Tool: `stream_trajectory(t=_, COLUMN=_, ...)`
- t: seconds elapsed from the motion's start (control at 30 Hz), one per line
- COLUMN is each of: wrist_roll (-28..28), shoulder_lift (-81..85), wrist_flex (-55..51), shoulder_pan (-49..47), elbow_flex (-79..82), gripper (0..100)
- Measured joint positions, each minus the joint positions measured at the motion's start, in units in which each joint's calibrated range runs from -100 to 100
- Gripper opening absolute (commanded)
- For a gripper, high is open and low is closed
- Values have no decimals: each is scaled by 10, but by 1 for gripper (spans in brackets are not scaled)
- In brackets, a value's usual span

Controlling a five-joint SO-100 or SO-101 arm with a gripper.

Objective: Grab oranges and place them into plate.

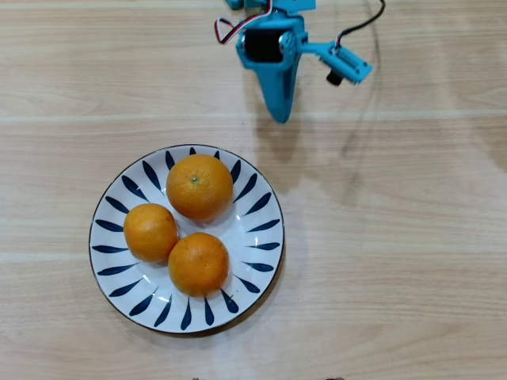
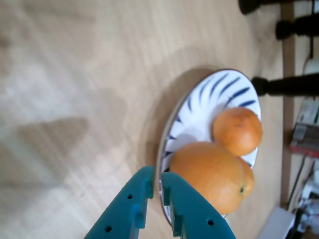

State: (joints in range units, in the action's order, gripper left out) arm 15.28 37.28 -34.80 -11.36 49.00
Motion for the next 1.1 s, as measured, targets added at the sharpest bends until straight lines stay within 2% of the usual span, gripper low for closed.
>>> stream_trajectory(t=0.17, wrist_roll=-66, shoulder_lift=178, wrist_flex=0, shoulder_pan=-31, elbow_flex=190, gripper=2)
stream_trajectory(t=0.43, wrist_roll=-83, shoulder_lift=426, wrist_flex=-4, shoulder_pan=-67, elbow_flex=459, gripper=2)
stream_trajectory(t=0.57, wrist_roll=-83, shoulder_lift=532, wrist_flex=-42, shoulder_pan=-72, elbow_flex=497, gripper=2)
stream_trajectory(t=0.73, wrist_roll=-83, shoulder_lift=611, wrist_flex=-171, shoulder_pan=-69, elbow_flex=499, gripper=2)
stream_trajectory(t=1.1, wrist_roll=-83, shoulder_lift=614, wrist_flex=-188, shoulder_pan=-71, elbow_flex=499, gripper=2)
